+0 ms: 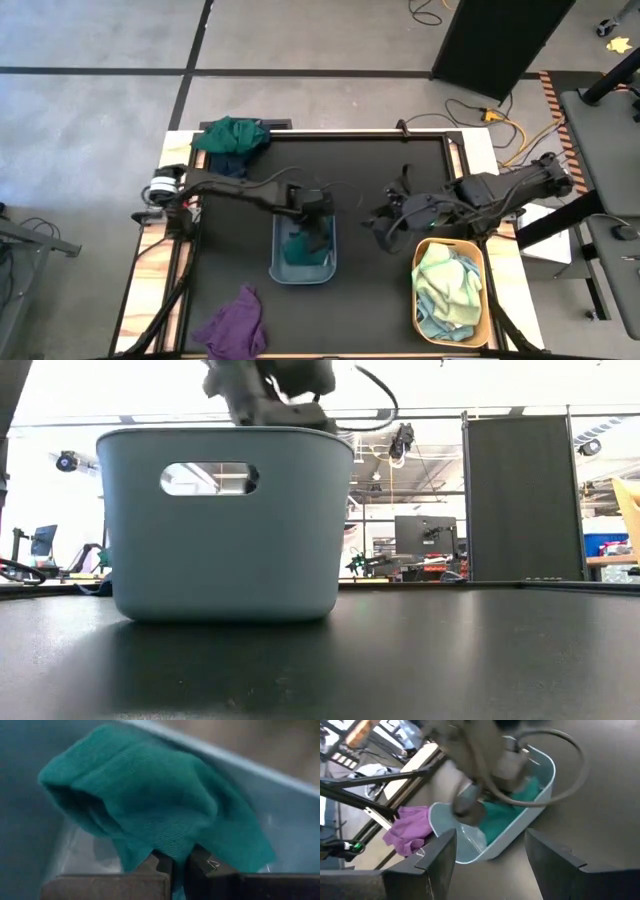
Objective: Sort microfiber towel by color & place in baskets
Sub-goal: Put the right dark green microfiber cloth into the blue bin
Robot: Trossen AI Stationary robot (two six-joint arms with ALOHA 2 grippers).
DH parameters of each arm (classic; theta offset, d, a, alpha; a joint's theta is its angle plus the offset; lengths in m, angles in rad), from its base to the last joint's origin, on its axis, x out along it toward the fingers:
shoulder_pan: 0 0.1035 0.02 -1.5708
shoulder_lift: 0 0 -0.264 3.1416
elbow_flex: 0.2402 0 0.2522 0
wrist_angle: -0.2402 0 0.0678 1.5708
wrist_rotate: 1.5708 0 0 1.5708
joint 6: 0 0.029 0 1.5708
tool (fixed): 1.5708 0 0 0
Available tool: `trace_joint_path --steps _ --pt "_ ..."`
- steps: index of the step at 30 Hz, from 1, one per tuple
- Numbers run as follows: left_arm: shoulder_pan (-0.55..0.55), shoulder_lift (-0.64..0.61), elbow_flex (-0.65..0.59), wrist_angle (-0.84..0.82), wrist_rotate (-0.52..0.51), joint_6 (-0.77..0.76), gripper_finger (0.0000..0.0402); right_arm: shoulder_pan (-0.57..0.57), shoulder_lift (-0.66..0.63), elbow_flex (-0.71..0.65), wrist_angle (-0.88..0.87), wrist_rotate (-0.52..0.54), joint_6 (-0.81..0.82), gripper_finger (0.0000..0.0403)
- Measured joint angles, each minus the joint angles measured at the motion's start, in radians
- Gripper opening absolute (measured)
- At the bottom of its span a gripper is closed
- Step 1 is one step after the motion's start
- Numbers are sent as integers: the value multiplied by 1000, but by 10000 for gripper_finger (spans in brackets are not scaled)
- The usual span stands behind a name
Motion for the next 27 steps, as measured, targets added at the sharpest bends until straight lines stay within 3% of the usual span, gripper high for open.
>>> trace_joint_path --steps 9,16,20,27 --pt "95 190 239 10 -5 183 0 -1 -107 1 -5 9 -79 228" --pt "118 305 426 -121 -59 214 6 -1 -179 2 -76 20 -61 225" --pt "137 317 463 -174 -68 207 47 -1 -195 2 -138 29 -62 234" --pt "176 308 464 -291 -153 101 154 -1 -188 -8 -183 31 -118 259"
